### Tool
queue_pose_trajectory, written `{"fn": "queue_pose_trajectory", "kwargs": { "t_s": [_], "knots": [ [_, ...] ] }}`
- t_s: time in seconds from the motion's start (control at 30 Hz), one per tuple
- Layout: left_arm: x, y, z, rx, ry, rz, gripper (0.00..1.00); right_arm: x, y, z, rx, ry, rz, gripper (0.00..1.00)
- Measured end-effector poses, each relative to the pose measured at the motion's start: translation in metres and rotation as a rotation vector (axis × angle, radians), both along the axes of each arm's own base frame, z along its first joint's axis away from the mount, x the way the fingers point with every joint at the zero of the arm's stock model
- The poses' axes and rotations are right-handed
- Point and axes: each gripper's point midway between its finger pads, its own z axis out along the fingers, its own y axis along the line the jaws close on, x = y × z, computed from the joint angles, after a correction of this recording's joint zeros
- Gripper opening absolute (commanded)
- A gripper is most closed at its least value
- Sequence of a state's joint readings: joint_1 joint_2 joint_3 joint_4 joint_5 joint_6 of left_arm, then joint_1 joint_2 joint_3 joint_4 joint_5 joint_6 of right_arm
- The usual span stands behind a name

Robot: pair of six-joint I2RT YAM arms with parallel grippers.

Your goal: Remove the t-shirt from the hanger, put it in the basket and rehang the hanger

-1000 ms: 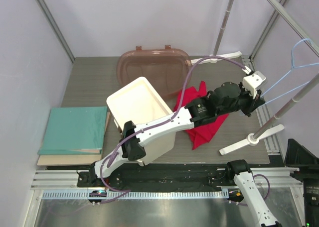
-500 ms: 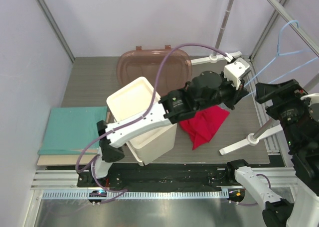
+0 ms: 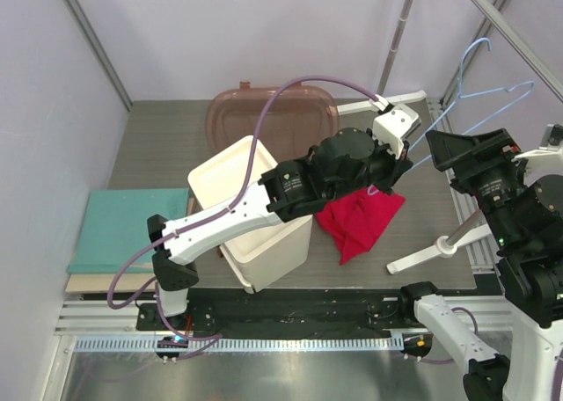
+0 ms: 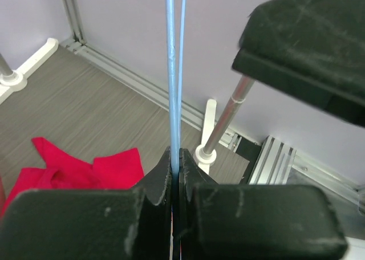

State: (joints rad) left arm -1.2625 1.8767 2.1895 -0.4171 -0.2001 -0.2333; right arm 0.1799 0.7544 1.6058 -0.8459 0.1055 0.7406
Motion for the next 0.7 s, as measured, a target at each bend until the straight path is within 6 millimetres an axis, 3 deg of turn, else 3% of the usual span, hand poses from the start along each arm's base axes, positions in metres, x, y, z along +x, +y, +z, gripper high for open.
{"fn": "queue_pose_trajectory", "kwargs": {
  "t_s": [0.4,0.43,0.6,0.7],
  "knots": [
    [0.000,0.007,-0.011,0.011,0.024,0.017,0.00,0.031,0.032,-0.027,0.067,0.048,0.133,0.56],
    [0.000,0.007,-0.011,0.010,0.025,0.017,0.00,0.032,0.033,-0.027,0.073,0.046,0.138,0.49],
    [0.000,0.007,-0.010,0.008,0.027,0.021,0.00,0.037,0.037,-0.031,0.101,0.047,0.153,0.39],
    [0.001,0.008,-0.010,0.006,0.029,0.024,0.00,0.039,0.039,-0.038,0.120,0.055,0.156,0.27]
  ]
}}
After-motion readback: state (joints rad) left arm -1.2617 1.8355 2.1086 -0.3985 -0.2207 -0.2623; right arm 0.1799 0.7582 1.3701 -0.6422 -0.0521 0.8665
